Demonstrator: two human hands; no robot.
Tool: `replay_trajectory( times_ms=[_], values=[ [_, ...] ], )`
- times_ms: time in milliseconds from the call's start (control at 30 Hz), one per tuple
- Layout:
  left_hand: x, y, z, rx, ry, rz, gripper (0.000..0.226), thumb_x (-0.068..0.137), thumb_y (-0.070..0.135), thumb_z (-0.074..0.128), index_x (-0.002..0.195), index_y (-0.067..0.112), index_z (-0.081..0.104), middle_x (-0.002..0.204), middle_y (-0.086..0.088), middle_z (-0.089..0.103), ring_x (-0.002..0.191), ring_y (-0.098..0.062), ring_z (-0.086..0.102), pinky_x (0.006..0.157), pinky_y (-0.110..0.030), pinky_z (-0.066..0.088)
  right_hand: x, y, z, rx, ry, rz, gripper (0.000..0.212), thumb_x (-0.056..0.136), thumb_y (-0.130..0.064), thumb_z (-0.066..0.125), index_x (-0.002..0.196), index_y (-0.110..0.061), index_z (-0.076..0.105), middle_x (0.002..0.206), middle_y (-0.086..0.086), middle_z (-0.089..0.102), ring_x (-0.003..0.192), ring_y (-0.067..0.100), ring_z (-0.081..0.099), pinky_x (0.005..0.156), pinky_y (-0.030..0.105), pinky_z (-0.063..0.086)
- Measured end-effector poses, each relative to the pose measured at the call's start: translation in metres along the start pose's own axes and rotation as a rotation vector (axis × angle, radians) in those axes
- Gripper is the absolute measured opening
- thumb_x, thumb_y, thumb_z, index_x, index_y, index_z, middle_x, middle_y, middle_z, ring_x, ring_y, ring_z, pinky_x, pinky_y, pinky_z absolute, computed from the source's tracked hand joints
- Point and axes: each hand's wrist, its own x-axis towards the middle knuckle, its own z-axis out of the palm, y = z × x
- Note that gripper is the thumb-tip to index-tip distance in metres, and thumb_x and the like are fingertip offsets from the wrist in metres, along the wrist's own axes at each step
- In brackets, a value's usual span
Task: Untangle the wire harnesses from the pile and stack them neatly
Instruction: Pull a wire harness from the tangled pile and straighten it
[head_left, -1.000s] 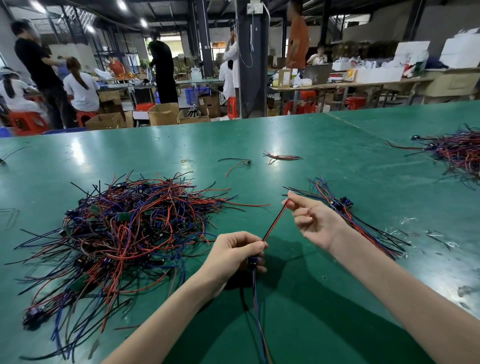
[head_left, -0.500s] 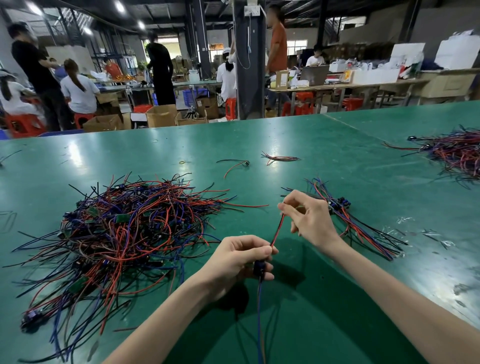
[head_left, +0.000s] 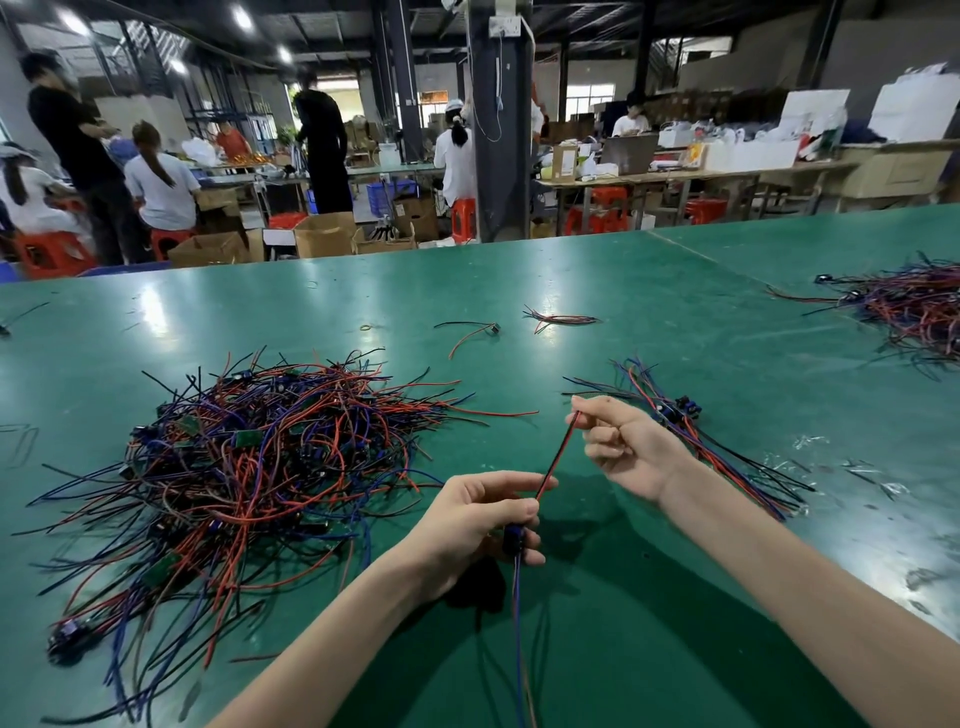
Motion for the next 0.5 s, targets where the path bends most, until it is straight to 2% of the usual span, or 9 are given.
replay_trajectory(
  times_ms=[67, 167, 267, 500],
  values=[
    [-0.001, 0.0, 0.0, 0.015, -0.062, 0.01, 0.03, 0.086, -0.006, 0.057, 0.106, 0.01, 0.072, 0.067, -0.002, 0.054, 0.054, -0.016, 0.056, 0.055, -0.028, 0.054, 0.0, 0.003, 0.001, -0.02, -0.006, 0.011, 0.024, 0.09, -0.002, 0.054, 0.071, -0.011, 0.044, 0.056, 0.007, 0.062, 0.029, 0.0, 0.034, 0.028, 0.01, 0.024],
    [-0.002, 0.0, 0.001, 0.01, -0.11, 0.053, 0.03, 0.081, 0.002, 0.063, 0.107, 0.015, 0.071, 0.072, 0.0, 0.051, 0.056, -0.017, 0.055, 0.056, -0.03, 0.054, 0.0, 0.005, 0.001, -0.152, 0.034, -0.09, 0.024, 0.087, -0.001, 0.06, 0.069, -0.01, 0.047, 0.058, 0.012, 0.064, 0.029, 0.003, 0.036, 0.028, 0.013, 0.025],
    [-0.002, -0.003, 0.0, 0.005, -0.114, 0.105, 0.031, 0.081, 0.006, 0.064, 0.11, 0.017, 0.068, 0.075, 0.001, 0.051, 0.06, -0.018, 0.058, 0.059, -0.033, 0.055, 0.0, 0.01, 0.001, -0.364, 0.055, -0.211, 0.024, 0.083, -0.003, 0.066, 0.068, -0.01, 0.05, 0.056, 0.013, 0.065, 0.028, 0.008, 0.038, 0.03, 0.012, 0.024],
    [0.001, -0.009, -0.003, -0.017, -0.124, 0.123, 0.029, 0.083, 0.006, 0.063, 0.107, 0.023, 0.07, 0.075, 0.002, 0.054, 0.062, -0.018, 0.06, 0.063, -0.035, 0.056, -0.004, 0.026, -0.002, -0.84, -0.035, -0.415, 0.018, 0.086, -0.005, 0.065, 0.074, -0.005, 0.052, 0.053, 0.002, 0.062, 0.031, 0.015, 0.04, 0.031, 0.015, 0.028]
  ],
)
